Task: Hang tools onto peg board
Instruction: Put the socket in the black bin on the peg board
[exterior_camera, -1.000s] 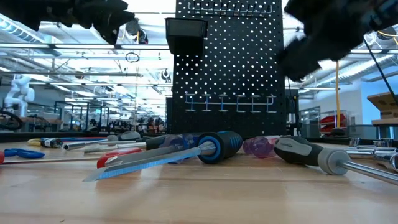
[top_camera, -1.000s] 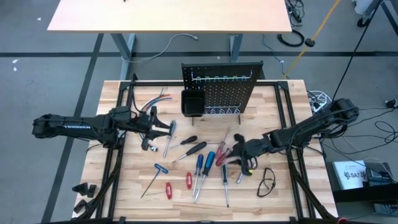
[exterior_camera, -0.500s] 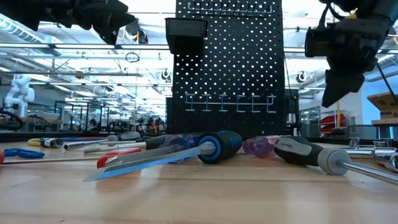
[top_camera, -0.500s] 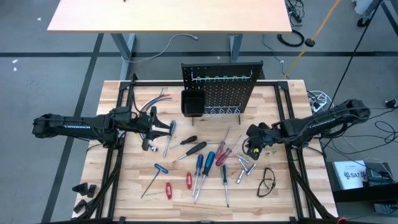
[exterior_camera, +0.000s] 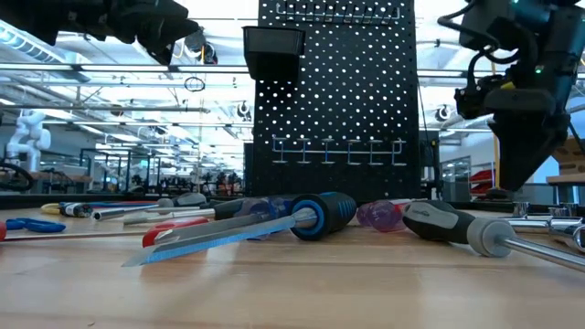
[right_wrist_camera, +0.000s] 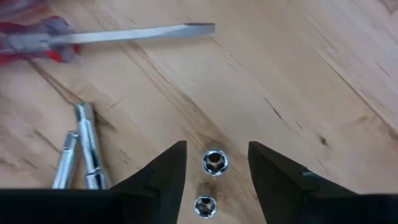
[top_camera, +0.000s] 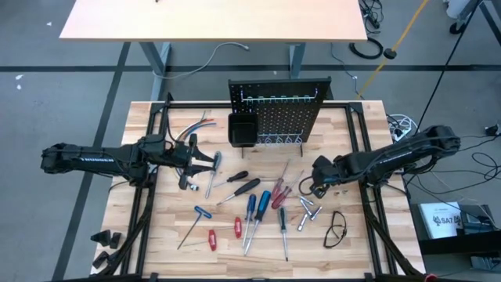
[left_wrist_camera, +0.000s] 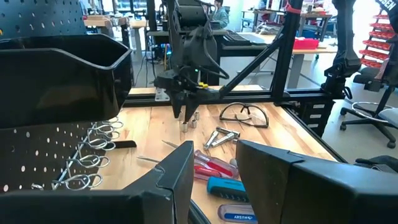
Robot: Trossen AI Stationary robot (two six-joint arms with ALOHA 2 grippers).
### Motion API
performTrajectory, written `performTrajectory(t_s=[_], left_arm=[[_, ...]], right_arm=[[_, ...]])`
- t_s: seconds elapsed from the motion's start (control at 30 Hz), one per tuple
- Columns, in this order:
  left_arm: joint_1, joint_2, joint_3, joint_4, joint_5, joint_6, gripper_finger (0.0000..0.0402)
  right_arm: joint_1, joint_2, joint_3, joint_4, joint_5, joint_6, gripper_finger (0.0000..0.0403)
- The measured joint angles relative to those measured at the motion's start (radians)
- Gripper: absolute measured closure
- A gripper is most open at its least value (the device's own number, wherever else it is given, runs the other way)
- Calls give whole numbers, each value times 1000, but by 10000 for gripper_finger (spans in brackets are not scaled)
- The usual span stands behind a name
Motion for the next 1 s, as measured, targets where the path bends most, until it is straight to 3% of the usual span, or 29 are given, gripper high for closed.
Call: performTrajectory(t_s=[0.53,1.0], left_arm=[[0,0,0,-5,0,1,275],[0,2,0,-13,0,0,275]], right_arm=[[1,129,0,11,-8,-27,237],[1,193,0,60,-49,-84,325]])
